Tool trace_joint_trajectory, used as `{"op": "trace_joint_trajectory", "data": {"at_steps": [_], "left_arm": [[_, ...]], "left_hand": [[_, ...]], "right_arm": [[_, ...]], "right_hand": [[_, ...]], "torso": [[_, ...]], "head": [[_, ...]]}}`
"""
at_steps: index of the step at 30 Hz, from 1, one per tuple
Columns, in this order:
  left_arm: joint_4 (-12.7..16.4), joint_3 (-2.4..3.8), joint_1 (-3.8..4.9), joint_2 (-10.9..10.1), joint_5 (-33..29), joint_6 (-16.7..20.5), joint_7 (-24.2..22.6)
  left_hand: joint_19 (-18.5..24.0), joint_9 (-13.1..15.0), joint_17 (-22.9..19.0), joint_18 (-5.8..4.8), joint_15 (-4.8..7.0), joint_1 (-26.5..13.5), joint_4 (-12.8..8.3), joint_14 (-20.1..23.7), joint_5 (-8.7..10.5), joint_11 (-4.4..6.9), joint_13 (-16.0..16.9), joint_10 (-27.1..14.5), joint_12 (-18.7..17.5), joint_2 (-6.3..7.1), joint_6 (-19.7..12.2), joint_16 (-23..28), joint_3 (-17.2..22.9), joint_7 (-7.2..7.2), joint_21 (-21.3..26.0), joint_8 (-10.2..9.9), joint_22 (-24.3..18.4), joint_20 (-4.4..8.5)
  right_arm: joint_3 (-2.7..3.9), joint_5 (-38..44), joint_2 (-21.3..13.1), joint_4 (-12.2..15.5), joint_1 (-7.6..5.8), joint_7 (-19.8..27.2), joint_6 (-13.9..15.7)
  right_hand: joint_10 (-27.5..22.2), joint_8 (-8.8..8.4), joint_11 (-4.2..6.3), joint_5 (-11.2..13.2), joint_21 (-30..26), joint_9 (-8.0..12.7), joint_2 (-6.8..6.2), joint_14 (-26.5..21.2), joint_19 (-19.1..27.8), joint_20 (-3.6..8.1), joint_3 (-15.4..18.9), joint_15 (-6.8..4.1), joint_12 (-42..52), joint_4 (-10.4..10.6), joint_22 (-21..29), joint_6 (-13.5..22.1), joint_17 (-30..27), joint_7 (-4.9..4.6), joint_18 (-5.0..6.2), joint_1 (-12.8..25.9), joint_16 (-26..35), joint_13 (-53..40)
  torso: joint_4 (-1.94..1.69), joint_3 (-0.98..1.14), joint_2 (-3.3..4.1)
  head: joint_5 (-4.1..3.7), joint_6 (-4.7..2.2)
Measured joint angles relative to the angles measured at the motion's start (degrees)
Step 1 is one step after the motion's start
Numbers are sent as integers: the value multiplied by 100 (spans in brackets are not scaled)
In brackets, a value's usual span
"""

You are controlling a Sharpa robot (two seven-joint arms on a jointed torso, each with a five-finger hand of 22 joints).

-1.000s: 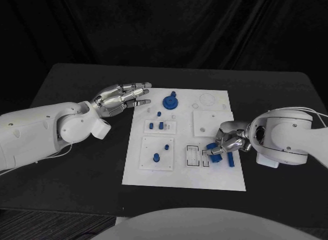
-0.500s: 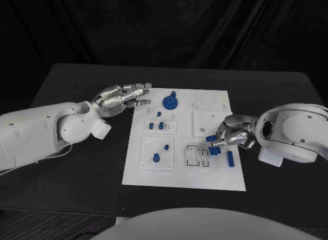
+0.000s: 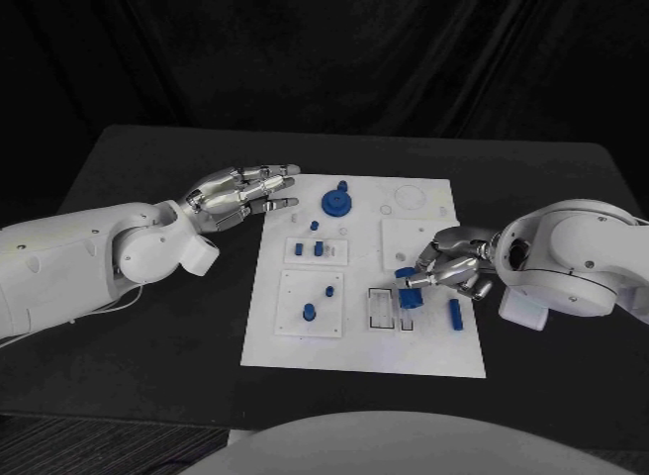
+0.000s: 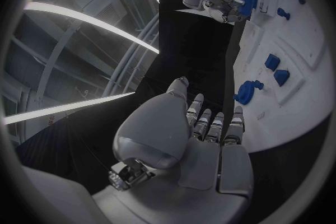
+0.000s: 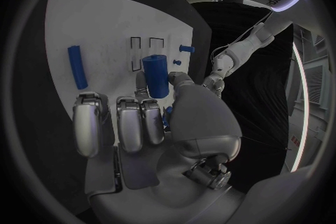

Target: Assemble the parts on the task board

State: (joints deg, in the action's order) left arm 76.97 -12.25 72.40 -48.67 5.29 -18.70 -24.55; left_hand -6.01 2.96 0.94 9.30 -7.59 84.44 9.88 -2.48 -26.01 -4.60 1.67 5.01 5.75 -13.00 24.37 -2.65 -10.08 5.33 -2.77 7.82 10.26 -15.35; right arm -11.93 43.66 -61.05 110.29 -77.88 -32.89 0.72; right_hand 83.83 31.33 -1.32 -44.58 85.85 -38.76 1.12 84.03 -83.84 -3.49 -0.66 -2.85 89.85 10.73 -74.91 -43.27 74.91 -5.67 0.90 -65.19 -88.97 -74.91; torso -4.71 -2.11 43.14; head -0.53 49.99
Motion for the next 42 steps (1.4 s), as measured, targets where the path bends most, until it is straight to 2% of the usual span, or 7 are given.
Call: {"op": "trace_joint_trajectory", "data": {"at_steps": [5,11,13,17,38,39,42], "left_arm": [[-5,0,0,18,0,-1,3],[-6,0,-1,27,0,-4,4],[-7,0,-1,27,0,-4,6],[-8,0,-1,26,0,-5,8],[-49,0,-4,43,0,-24,34],[-49,0,-5,43,0,-25,36],[-52,0,-5,43,0,-28,43]], "left_hand": [[0,0,0,0,0,22,0,0,0,0,0,0,0,-22,0,0,0,0,0,0,0,0],[0,0,0,0,0,22,0,0,0,0,-1,0,0,-22,0,0,0,0,0,0,0,0],[0,0,0,0,0,22,0,0,0,0,0,0,-1,-22,0,0,0,0,0,0,0,0],[0,0,-1,0,0,22,0,0,0,0,-1,0,-1,-22,0,0,0,0,0,0,0,0],[1,0,-1,0,0,22,0,0,0,0,-1,0,-4,-22,-21,0,0,21,0,0,-1,0],[1,0,-1,0,0,22,0,0,0,0,-2,0,-4,-22,-21,0,0,21,0,0,-1,0],[1,0,-1,0,0,22,0,0,0,0,-2,-1,-4,-22,-21,0,0,21,0,0,-1,0]], "right_arm": [[0,-133,95,-65,57,-10,-5],[0,-229,205,-126,142,-35,-5],[0,-250,229,-141,172,-46,-5],[-1,-277,264,-165,232,-66,-13],[10,-337,330,-164,276,-33,-40],[10,-337,329,-164,276,-33,-44],[11,-342,326,-158,278,-33,-56]], "right_hand": [[0,-2,0,4,0,21,-9,0,0,0,-105,0,0,-45,0,11,0,10,0,126,0,-3],[21,-5,21,320,0,99,16,0,0,0,-253,0,0,-142,0,50,0,35,0,271,0,-3],[21,-35,21,448,-4,139,14,0,0,0,-426,0,0,-284,1,89,0,37,0,272,0,-3],[21,-84,21,688,-28,200,34,0,0,0,-536,0,0,-362,0,115,0,33,0,338,23,-2],[21,-84,20,786,-191,266,7,0,0,0,-609,0,0,-372,1,122,0,22,0,493,46,-1],[20,-84,20,808,-205,281,-16,0,0,0,-790,0,0,-552,1,128,0,15,0,516,46,-1],[20,-85,20,852,-231,294,-16,0,0,0,-791,0,0,-554,1,134,0,9,0,558,46,-1]], "torso": [[-5,0,3],[-6,-3,7],[-3,-4,7],[4,-6,8],[5,13,5],[5,13,5],[7,13,5]], "head": [[-23,0],[-16,0],[-5,0],[13,0],[29,0],[33,0],[38,0]]}}
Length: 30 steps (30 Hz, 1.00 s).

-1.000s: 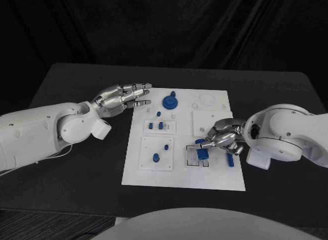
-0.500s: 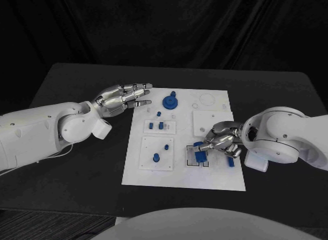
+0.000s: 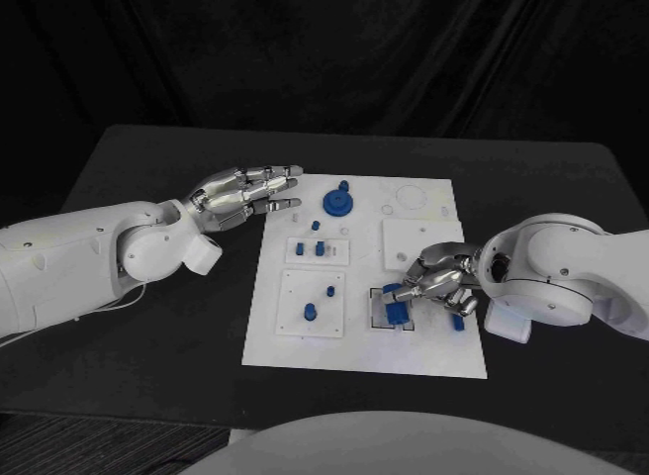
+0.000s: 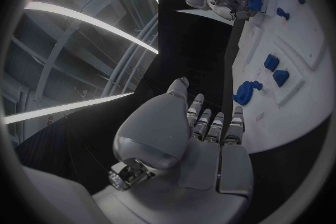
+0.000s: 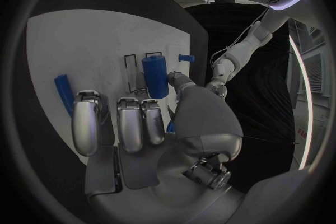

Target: Assemble the parts on the task board

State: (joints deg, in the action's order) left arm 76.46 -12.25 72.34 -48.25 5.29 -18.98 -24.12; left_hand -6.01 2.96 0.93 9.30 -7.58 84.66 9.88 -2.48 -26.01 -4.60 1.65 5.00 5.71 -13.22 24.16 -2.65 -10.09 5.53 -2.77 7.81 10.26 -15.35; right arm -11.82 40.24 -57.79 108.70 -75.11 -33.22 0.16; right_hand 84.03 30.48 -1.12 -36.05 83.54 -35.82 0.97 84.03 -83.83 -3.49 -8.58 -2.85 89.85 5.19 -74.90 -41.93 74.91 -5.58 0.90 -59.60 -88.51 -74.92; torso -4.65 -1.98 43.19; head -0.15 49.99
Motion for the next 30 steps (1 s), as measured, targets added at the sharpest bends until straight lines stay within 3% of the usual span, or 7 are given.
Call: {"op": "trace_joint_trajectory", "data": {"at_steps": [5,7,12,23,30], "left_arm": [[-10,0,-2,2,0,-6,9],[-12,0,-3,3,0,-8,13],[-18,0,-5,10,0,-14,23],[-37,0,-10,19,0,-29,44],[-47,0,-18,22,0,-41,55]], "left_hand": [[0,0,0,0,0,0,0,0,0,0,0,0,0,0,0,0,0,0,0,0,0,0],[0,0,0,-1,0,0,0,0,0,0,0,0,0,0,0,0,0,0,0,0,0,0],[0,0,0,0,0,0,0,0,0,0,0,0,0,0,0,0,0,0,0,0,0,0],[0,0,0,0,0,0,0,0,0,0,-1,0,0,0,0,0,0,0,0,0,-5,0],[0,0,0,0,0,0,0,0,0,0,-1,0,-1,0,0,0,0,0,0,0,-7,0]], "right_arm": [[0,-15,1,5,3,0,-17],[1,-23,3,5,3,2,-22],[2,-40,5,2,3,3,-32],[-8,-63,39,-26,19,5,-35],[-8,-68,47,-38,22,5,-35]], "right_hand": [[0,-3,0,243,-1,48,9,0,0,0,-34,0,0,-20,-1,7,0,-8,0,9,0,0],[0,-4,0,614,-1,98,-35,0,0,0,-418,0,0,-372,-4,10,0,-8,0,156,0,0],[0,-4,-1,1555,-22,176,-36,0,0,0,-757,0,0,-663,-4,39,0,4,0,341,21,1],[0,54,0,2250,-78,282,-89,0,0,0,-302,0,0,-226,-4,56,0,66,0,556,42,1],[0,81,0,2346,-78,297,-90,0,0,0,-216,0,0,-140,-3,56,0,66,0,556,42,1]], "torso": [[0,0,-2],[0,0,-2],[0,1,-3],[1,1,-3],[1,1,0]], "head": [[1,0],[1,0],[7,0],[40,0],[34,0]]}}
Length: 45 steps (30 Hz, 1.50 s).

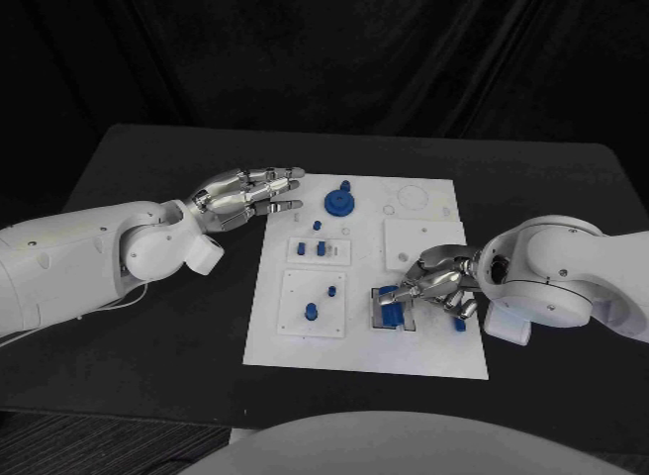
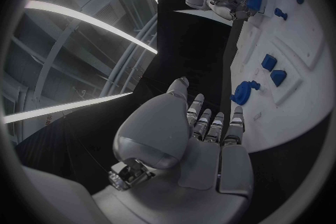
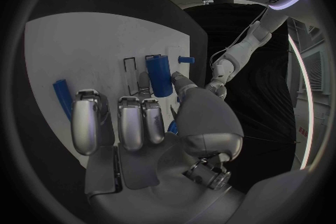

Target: Assemble the parts on the task board

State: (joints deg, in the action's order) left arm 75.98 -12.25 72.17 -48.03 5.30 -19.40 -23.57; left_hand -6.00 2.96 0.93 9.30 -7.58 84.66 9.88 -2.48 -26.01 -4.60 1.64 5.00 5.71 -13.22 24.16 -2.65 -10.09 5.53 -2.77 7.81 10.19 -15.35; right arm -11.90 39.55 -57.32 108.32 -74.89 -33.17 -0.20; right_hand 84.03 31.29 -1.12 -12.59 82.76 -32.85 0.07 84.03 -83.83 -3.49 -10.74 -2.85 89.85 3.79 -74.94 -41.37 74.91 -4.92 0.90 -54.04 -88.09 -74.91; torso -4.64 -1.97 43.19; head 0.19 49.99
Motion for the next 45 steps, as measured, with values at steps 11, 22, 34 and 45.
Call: {"op": "trace_joint_trajectory", "data": {"at_steps": [11,22,34,45], "left_arm": [[-4,0,-7,0,0,-14,20],[-4,0,-15,-6,0,-20,37],[3,0,-20,-27,0,-27,51],[-2,0,-26,-27,0,-32,58]], "left_hand": [[0,0,0,0,0,0,0,0,0,0,0,0,0,0,0,0,0,0,0,0,0,0],[0,0,0,0,0,0,0,0,0,0,0,0,0,0,0,0,0,0,0,0,1,0],[0,0,0,0,0,0,0,0,-17,0,-1,0,0,0,0,0,0,0,0,0,1,0],[0,0,0,0,-21,0,0,-21,-23,0,-1,0,0,0,0,0,0,0,0,0,1,0]], "right_arm": [[0,-3,-7,0,4,0,-5],[-2,-4,-69,23,5,1,-74],[-2,10,-278,153,5,49,-81],[-1,255,-501,416,-72,1388,290]], "right_hand": [[0,44,0,318,-53,44,-46,0,0,0,270,0,0,140,1,1,0,0,0,46,22,0],[2,250,41,785,-55,15,-99,0,-22,22,605,0,0,305,1,1,0,0,0,51,22,1],[-8,540,96,583,-55,-103,-48,-12,-13,56,720,-57,0,420,2,-122,0,97,-1,-45,22,-4],[11,386,175,-148,194,126,205,4,-12,114,510,-126,0,24,2,-209,0,96,0,-916,-71,-3]], "torso": [[-1,-1,1],[2,-1,1],[10,8,3],[9,11,1]], "head": [[20,0],[29,0],[73,0],[57,0]]}}
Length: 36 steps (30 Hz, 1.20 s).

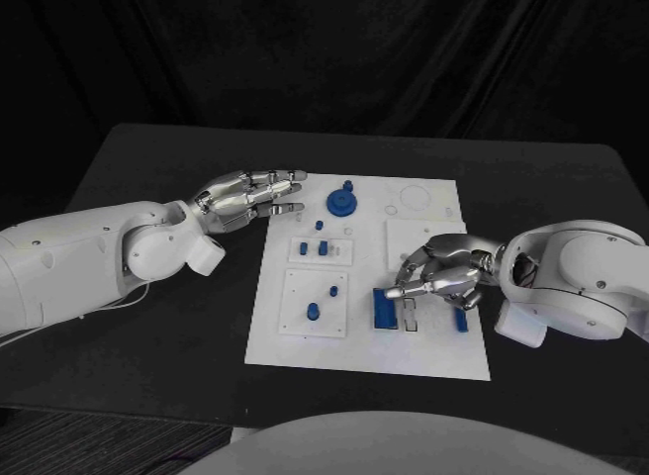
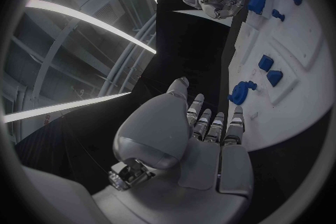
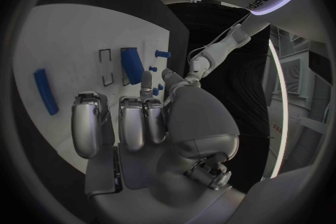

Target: Assemble the parts on the task board

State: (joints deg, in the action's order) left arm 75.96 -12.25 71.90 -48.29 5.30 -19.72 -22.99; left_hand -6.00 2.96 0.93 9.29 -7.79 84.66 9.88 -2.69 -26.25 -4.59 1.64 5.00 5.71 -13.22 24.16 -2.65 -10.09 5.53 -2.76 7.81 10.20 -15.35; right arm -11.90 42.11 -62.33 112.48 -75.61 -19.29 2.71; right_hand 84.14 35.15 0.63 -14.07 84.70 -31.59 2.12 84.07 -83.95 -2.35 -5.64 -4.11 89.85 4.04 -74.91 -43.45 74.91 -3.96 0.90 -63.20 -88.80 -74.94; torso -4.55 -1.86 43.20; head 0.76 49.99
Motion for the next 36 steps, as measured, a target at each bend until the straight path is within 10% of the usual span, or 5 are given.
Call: {"op": "trace_joint_trajectory", "data": {"at_steps": [16,36], "left_arm": [[-1,0,-7,-2,0,-1,1],[-8,0,-21,0,0,-3,1]], "left_hand": [[0,0,0,0,0,0,0,0,-22,0,0,0,22,0,0,0,0,0,0,0,-9,0],[0,0,0,0,0,23,0,0,-22,0,0,0,22,-23,0,0,0,0,0,0,-9,0]], "right_arm": [[-2,544,100,-333,27,1407,237],[-1,862,213,-522,141,1087,-318]], "right_hand": [[-21,-1689,-168,258,89,1409,225,-14,-8,-115,558,136,0,1235,1,-223,0,-183,0,517,0,1],[-21,-2146,-167,63,50,1858,475,-14,-8,-115,1105,136,0,1271,1,-373,0,-228,0,947,1,2]], "torso": [[-12,-12,-7],[-10,-12,-1]], "head": [[1,0],[-2,0]]}}
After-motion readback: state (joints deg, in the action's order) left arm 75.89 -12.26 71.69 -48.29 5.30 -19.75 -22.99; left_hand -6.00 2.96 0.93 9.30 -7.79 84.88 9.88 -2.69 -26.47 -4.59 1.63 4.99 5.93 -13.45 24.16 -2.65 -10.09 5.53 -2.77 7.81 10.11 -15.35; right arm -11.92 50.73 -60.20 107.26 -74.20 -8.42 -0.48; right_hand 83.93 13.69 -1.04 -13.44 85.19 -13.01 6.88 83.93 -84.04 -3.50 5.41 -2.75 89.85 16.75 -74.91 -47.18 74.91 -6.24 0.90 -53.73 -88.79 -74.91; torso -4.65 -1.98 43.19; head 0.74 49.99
